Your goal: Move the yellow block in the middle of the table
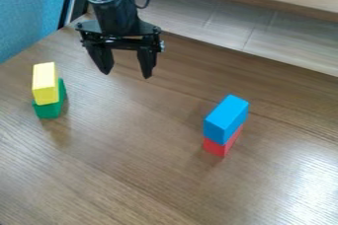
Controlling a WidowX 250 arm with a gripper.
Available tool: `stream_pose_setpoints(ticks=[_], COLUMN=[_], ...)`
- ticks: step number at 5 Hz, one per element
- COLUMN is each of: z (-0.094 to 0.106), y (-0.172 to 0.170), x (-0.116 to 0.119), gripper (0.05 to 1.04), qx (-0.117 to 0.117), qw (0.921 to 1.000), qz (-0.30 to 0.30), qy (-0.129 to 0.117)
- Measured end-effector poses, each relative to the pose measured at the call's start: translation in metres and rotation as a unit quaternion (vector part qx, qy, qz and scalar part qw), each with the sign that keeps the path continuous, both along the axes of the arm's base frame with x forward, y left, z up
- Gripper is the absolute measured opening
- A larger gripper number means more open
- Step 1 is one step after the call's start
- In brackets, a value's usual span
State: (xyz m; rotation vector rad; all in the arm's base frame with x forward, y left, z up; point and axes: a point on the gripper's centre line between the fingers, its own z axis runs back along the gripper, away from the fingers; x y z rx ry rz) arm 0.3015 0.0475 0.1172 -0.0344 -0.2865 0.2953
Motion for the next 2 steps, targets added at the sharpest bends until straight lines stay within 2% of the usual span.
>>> stream_pose_setpoints(ticks=[1,2], z=[-0.0077,-0.0072], y=[-0.0003,0.0004], x=[-0.0018,-0.0015], gripper=[1.000,1.000], qx=[-0.003,0.000], qw=[0.9999,0.9999], qz=[0.001,0.007], qy=[0.013,0.011])
